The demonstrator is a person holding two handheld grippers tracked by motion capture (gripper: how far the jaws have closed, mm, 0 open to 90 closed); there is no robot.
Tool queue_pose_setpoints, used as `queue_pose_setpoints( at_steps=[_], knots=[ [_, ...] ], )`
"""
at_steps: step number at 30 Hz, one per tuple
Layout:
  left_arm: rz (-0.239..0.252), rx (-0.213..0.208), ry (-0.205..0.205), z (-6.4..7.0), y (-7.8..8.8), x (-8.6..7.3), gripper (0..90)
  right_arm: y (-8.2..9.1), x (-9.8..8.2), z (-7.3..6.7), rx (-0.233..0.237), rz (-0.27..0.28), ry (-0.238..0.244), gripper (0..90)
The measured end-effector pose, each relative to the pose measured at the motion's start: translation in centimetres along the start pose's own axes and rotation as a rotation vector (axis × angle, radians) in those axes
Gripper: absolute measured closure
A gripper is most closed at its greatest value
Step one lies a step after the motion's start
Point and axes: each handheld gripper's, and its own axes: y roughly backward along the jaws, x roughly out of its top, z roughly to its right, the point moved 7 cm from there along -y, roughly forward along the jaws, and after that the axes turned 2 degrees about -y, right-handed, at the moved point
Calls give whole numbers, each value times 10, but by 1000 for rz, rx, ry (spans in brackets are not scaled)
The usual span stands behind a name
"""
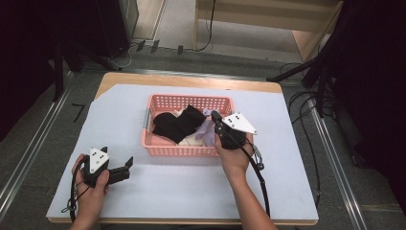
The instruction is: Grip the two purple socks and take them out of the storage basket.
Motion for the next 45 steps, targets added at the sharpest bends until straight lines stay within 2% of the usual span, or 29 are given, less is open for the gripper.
queue_pose_setpoints(
  at_steps=[3,7,8,10,11,12,13,14,15,16,17,21,22,24,26,28,29,30,31,33,34,36,37,38,39,40,41,42,45],
  knots=[
    [2,1,-5,0,0,0,71,7,10,6,-6,60,9,900],
    [2,1,-4,0,0,0,71,13,18,15,-25,102,0,900],
    [3,1,-3,0,0,0,71,19,23,23,-42,137,-4,900],
    [3,0,-2,0,0,0,71,23,26,28,-48,153,-15,900],
    [3,1,-2,0,0,0,71,32,32,38,-71,186,-20,900],
    [3,1,-2,0,0,0,71,32,32,38,-71,186,-20,900],
    [2,1,-2,0,0,0,71,40,36,49,-85,207,-29,900],
    [1,2,-3,0,0,0,71,40,36,49,-85,207,-29,900],
    [3,3,-2,0,0,0,71,48,38,62,-114,217,-39,900],
    [3,3,-2,0,0,0,71,48,38,62,-114,217,-39,900],
    [2,4,-2,0,0,0,71,57,39,76,-138,224,-53,900],
    [-1,6,0,0,0,0,71,68,27,103,-192,204,-89,900],
    [-1,6,0,0,0,0,71,68,27,103,-192,204,-89,900],
    [-8,6,-2,0,0,0,71,71,11,119,-235,173,-100,900],
    [-7,7,-2,0,0,0,71,72,7,124,-251,163,-110,894],
    [-5,8,-2,0,0,0,71,75,-2,134,-299,149,-129,801],
    [-5,6,-1,0,0,0,71,75,-3,137,-312,143,-124,783],
    [-5,6,-1,0,0,0,71,75,-3,137,-312,143,-124,783],
    [-5,6,-1,0,0,0,71,77,-5,139,-336,138,-111,724],
    [-5,7,-5,-1,0,0,71,77,-5,139,-337,137,-115,696],
    [-5,6,-2,-1,0,0,71,74,-6,135,-310,132,-127,649],
    [-5,6,-3,-1,0,0,71,67,-9,126,-278,101,-127,614],
    [-5,6,-1,0,0,0,71,67,-9,126,-278,101,-127,614],
    [-5,6,-1,0,0,0,71,58,-13,115,-240,77,-111,591],
    [-5,6,-1,0,0,0,71,58,-13,115,-240,77,-111,591],
    [-8,6,-3,0,0,0,71,50,-17,102,-196,67,-100,581],
    [-7,6,-3,0,0,0,71,46,-18,96,-172,67,-108,577],
    [-7,6,-3,0,0,0,71,46,-18,96,-172,67,-108,577],
    [-6,4,-3,0,0,0,71,32,-20,73,-88,57,-141,578]
  ],
)
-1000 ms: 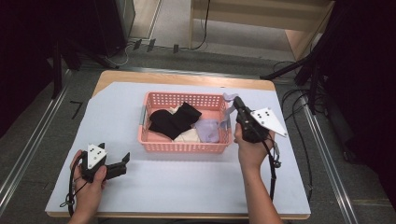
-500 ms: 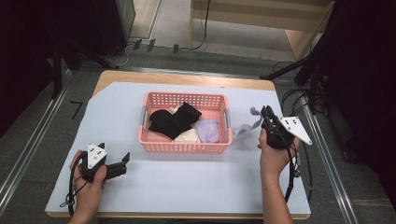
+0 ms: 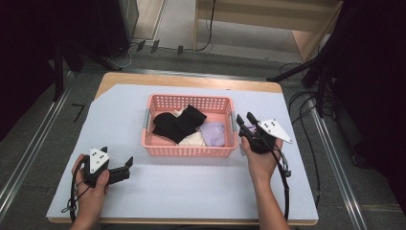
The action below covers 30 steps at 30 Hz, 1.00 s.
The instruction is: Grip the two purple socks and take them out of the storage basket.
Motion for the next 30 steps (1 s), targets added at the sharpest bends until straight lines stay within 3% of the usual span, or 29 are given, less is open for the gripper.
queue_pose_setpoints(
  at_steps=[1,2,4,5,7,8,9,11,14,17,20,22,23,24,25,27,28,29,30],
  knots=[
    [0,0,0,0,0,0,71,0,0,0,0,0,0,578],
    [0,0,-3,0,0,0,71,-5,-2,-11,35,-24,9,579],
    [-1,1,-3,0,0,0,71,-7,-3,-16,40,-41,18,580],
    [1,1,-4,0,0,0,71,-12,-4,-26,72,-66,19,580],
    [4,1,-4,0,0,0,71,-18,-7,-37,105,-116,1,586],
    [5,1,-5,0,0,0,71,-18,-7,-37,105,-116,1,586],
    [5,1,-6,0,0,0,71,-25,-12,-47,116,-179,13,597],
    [4,1,-7,0,0,0,71,-32,-18,-56,120,-234,26,628],
    [3,1,-7,0,0,0,71,-43,-28,-65,112,-360,10,655],
    [7,0,-11,1,0,0,71,-55,-37,-68,90,-451,-15,660],
    [7,-1,-11,1,0,0,71,-64,-48,-68,36,-552,4,671],
    [6,-2,-13,1,0,0,71,-66,-50,-67,11,-571,22,672],
    [3,-2,-18,1,0,0,72,-70,-54,-67,-11,-612,22,660],
    [3,-1,-19,1,0,0,72,-70,-54,-67,-11,-612,22,660],
    [5,2,-21,1,0,0,74,-72,-58,-67,-26,-685,18,642],
    [0,1,-26,1,0,0,74,-73,-60,-67,-21,-715,7,629],
    [2,2,-28,1,0,0,74,-75,-64,-67,-30,-788,-5,620],
    [7,3,-28,2,0,0,74,-75,-66,-67,-34,-824,-6,620],
    [7,3,-28,2,0,0,74,-75,-66,-67,-34,-824,-6,620]
  ],
)
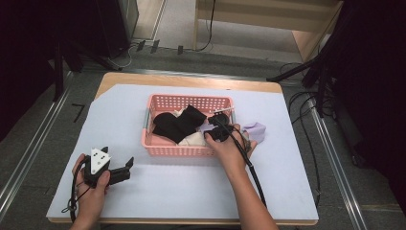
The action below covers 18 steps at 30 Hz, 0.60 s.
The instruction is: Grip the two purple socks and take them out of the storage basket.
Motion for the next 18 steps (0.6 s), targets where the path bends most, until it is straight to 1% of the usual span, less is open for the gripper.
queue_pose_setpoints(
  at_steps=[1,3,4,5,6,7,8,9,10,11,13,14,15,18],
  knots=[
    [0,0,-1,0,0,0,74,-2,-1,0,-8,-27,5,621],
    [-1,-2,-2,0,0,0,74,-5,-3,-1,-29,-98,28,613],
    [0,-1,-3,0,0,0,74,-8,-6,-2,-41,-168,47,619],
    [0,0,-3,1,0,0,74,-8,-6,-2,-42,-174,37,630],
    [0,0,-3,1,0,0,75,-9,-6,-2,-34,-176,25,655],
    [0,0,-5,1,0,0,75,-9,-6,-2,-34,-176,25,655],
    [-1,-3,-4,1,0,0,75,-8,-6,-1,-31,-185,23,723],
    [-1,-3,-4,1,0,0,75,-8,-6,-1,-31,-185,23,723],
    [-1,-4,-4,1,0,0,75,-7,-6,1,-21,-178,19,818],
    [2,-4,0,1,0,0,75,-7,-6,2,-22,-164,21,836],
    [0,-6,-2,1,0,0,75,-5,-6,2,-17,-130,20,855],
    [0,-6,-2,1,0,0,75,-5,-6,2,-17,-130,20,855],
    [-7,-7,-9,1,0,0,75,-2,-3,3,3,-75,11,858],
    [-3,-6,-5,2,0,0,75,5,0,3,40,4,-11,855]
  ],
)
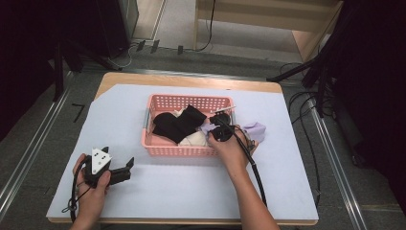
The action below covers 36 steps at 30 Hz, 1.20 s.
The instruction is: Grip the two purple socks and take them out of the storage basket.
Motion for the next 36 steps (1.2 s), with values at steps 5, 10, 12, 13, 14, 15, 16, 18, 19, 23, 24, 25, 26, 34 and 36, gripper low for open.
queue_pose_setpoints(
  at_steps=[5,10,12,13,14,15,16,18,19,23,24,25,26,34,36],
  knots=[
    [-3,0,-4,0,0,0,75,16,4,-4,36,127,23,856],
    [0,1,-1,0,0,0,75,31,8,-9,55,234,61,879],
    [0,1,0,0,0,0,75,36,9,-11,81,250,69,893],
    [-3,1,-5,0,0,0,75,36,9,-11,81,250,69,893],
    [-4,1,-5,0,0,0,75,39,9,-14,96,255,77,896],
    [-1,1,-1,0,0,0,75,40,10,-16,113,263,81,897],
    [0,1,-1,0,0,0,75,42,10,-17,119,267,79,897],
    [-1,1,-2,0,0,0,75,45,12,-21,154,295,89,898],
    [-1,1,-2,0,0,0,75,45,12,-21,154,295,89,898],
    [-1,1,-2,0,0,0,75,60,18,-30,151,437,153,899],
    [-1,1,-2,0,0,0,75,60,18,-30,151,437,153,899],
    [0,1,-2,0,0,0,75,66,22,-32,155,501,165,899],
    [0,1,-1,0,0,0,75,70,23,-33,164,527,172,899],
    [2,1,0,0,0,0,75,91,32,-40,165,746,246,899],
    [3,2,1,0,0,0,75,99,35,-39,153,839,256,898]
  ],
)
